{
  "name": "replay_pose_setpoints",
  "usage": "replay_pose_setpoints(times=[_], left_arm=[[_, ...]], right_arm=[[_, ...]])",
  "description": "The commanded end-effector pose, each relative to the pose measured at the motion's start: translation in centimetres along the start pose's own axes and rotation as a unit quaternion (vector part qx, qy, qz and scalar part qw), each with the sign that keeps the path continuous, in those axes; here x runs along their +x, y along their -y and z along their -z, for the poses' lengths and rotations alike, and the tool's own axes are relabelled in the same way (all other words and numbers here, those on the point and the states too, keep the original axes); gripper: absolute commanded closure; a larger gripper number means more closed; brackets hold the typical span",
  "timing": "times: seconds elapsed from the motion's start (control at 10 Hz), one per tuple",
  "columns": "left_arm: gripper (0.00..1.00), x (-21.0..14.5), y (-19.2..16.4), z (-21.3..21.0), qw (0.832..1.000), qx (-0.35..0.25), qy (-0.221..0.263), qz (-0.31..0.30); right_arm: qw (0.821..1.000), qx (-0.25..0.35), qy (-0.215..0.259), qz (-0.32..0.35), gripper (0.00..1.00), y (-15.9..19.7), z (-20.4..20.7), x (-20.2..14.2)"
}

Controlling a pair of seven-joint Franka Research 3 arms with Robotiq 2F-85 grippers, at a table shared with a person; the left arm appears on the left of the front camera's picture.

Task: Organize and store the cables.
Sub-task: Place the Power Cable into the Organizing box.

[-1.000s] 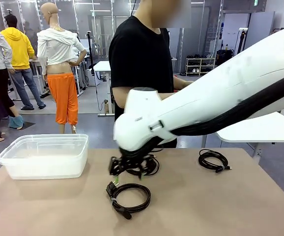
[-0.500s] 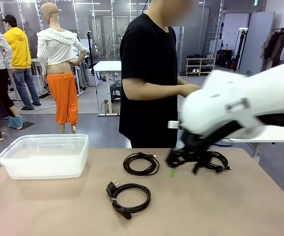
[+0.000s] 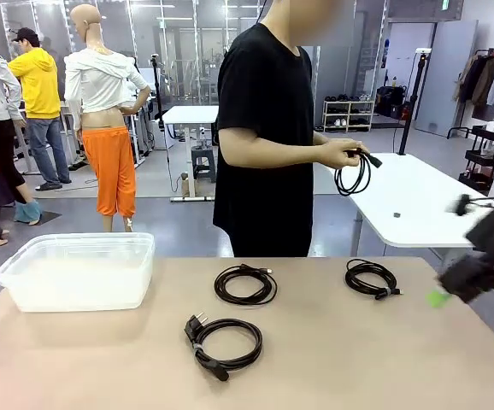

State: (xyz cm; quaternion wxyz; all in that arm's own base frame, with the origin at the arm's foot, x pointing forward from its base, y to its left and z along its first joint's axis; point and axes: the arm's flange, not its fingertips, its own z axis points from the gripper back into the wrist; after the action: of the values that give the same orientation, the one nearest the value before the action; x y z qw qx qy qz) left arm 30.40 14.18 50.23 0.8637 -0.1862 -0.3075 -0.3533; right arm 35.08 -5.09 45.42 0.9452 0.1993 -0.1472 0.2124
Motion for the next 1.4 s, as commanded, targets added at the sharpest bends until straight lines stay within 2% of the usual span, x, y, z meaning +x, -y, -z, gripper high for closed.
replay_pose_setpoints(times=[0.0,0.1,0.2,0.4,0.5,1.0,1.1,1.2,1.3], left_arm=[[0.00,0.0,0.0,0.0,1.000,-0.004,0.006,0.003],[0.00,0.0,0.0,0.0,1.000,-0.004,0.006,0.003],[0.00,0.0,0.0,0.0,1.000,-0.004,0.006,0.003],[0.00,0.0,0.0,0.0,1.000,-0.004,0.006,0.003],[0.00,0.0,0.0,0.0,1.000,-0.004,0.006,0.003],[0.00,0.0,0.0,0.0,1.000,0.000,0.000,0.000],[0.00,1.3,2.4,-2.8,0.998,-0.005,0.036,0.041],[0.00,5.0,5.3,-2.9,0.998,0.041,-0.047,0.030],[0.00,8.5,8.2,-2.4,0.996,0.043,-0.076,0.008]], right_arm=[[0.988,0.077,0.034,-0.132,0.00,4.0,-1.4,-4.4],[0.980,0.084,0.030,-0.180,0.00,5.1,-1.5,-6.5],[0.977,0.096,0.017,-0.189,0.00,6.2,-1.6,-7.8],[0.968,0.084,0.053,-0.232,0.00,6.1,-1.4,-9.4],[0.978,0.088,0.039,-0.187,0.00,6.3,-2.2,-7.9],[0.978,0.088,0.039,-0.187,0.00,6.3,-2.2,-7.9],[0.978,0.088,0.039,-0.187,0.00,6.3,-2.2,-7.9],[0.978,0.088,0.039,-0.187,0.00,6.3,-2.2,-7.9],[0.978,0.088,0.039,-0.187,0.00,6.3,-2.2,-7.9]])
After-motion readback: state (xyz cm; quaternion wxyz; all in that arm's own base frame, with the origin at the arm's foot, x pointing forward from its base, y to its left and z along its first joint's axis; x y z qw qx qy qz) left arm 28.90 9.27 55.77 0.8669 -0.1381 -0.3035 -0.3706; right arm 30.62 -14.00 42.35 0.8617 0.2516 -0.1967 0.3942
